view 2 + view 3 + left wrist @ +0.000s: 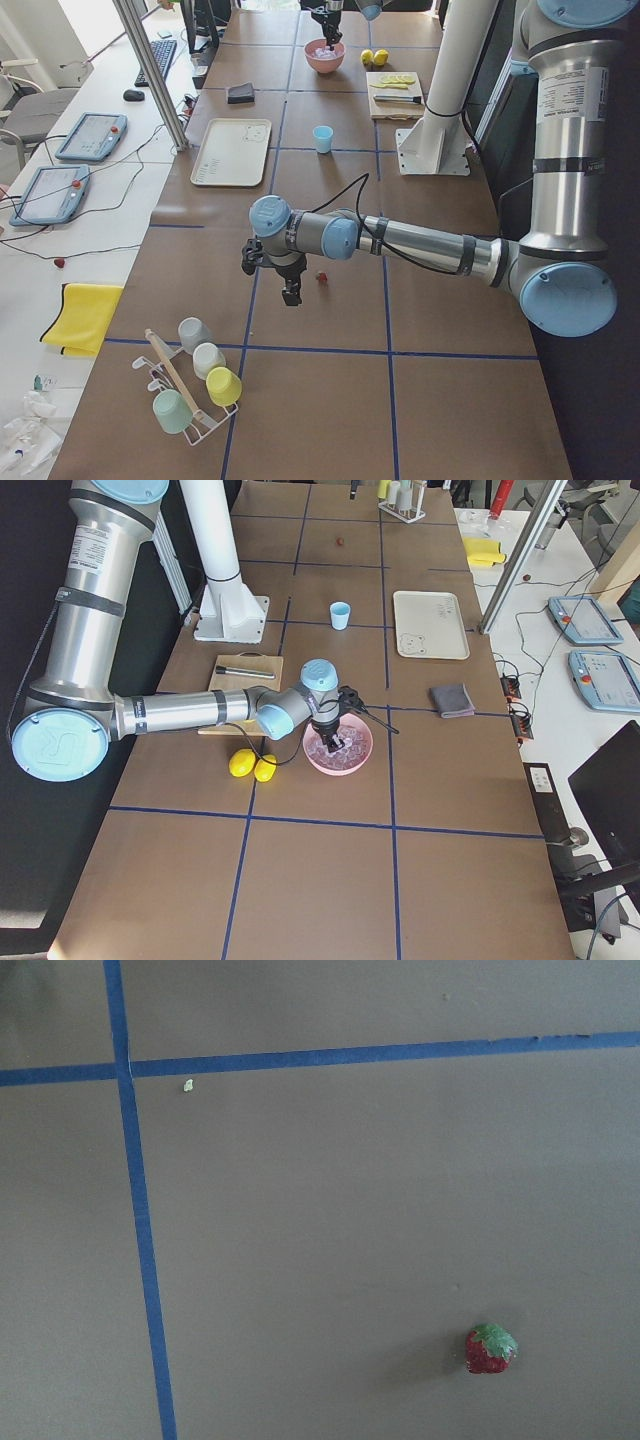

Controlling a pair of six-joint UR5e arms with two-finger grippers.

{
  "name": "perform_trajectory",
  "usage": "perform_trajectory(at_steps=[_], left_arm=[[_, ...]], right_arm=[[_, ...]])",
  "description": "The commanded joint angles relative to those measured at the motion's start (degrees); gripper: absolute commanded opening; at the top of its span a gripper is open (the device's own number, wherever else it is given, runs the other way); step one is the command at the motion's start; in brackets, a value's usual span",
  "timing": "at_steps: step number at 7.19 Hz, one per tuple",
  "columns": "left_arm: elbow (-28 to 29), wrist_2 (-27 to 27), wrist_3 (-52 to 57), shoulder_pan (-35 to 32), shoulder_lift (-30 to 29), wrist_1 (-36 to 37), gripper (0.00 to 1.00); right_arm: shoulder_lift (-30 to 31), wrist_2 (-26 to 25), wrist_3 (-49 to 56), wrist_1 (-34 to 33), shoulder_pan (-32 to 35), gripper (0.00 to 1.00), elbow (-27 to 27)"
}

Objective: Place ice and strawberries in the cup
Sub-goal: 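Lower the right gripper into the pink bowl and grasp an ice cube, then carry the ice cube with the right gripper over the light-blue cup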

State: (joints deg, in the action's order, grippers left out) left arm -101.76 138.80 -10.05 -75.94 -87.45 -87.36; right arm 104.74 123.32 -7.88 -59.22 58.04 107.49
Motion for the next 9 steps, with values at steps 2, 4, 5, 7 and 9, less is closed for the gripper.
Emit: perform_trajectory(at_steps=[2, 4, 5, 7, 9], left_arm=[[0.0, 0.1, -0.1, 0.0, 0.0, 0.0, 1.00], [0.0, 0.2, -0.1, 0.0, 0.0, 0.0, 1.00], [0.0, 0.2, -0.1, 0.0, 0.0, 0.0, 1.00], [-0.2, 0.2, -0.4, 0.1, 0.0, 0.0, 1.00], [-0.5, 0.2, -0.5, 0.0, 0.0, 0.0, 1.00]], right_arm=[[4.3, 0.8, 0.1, -0.2, 1.6, 0.03, 5.7], [2.4, 0.9, -1.5, -0.4, 1.9, 0.03, 7.5], [-1.3, 1.1, -5.2, -2.5, 1.8, 0.03, 7.7], [-11.1, 3.8, -16.2, -6.1, -1.0, 0.03, 7.7], [-24.2, 1.8, -35.9, -8.9, -11.3, 0.03, 6.8]])
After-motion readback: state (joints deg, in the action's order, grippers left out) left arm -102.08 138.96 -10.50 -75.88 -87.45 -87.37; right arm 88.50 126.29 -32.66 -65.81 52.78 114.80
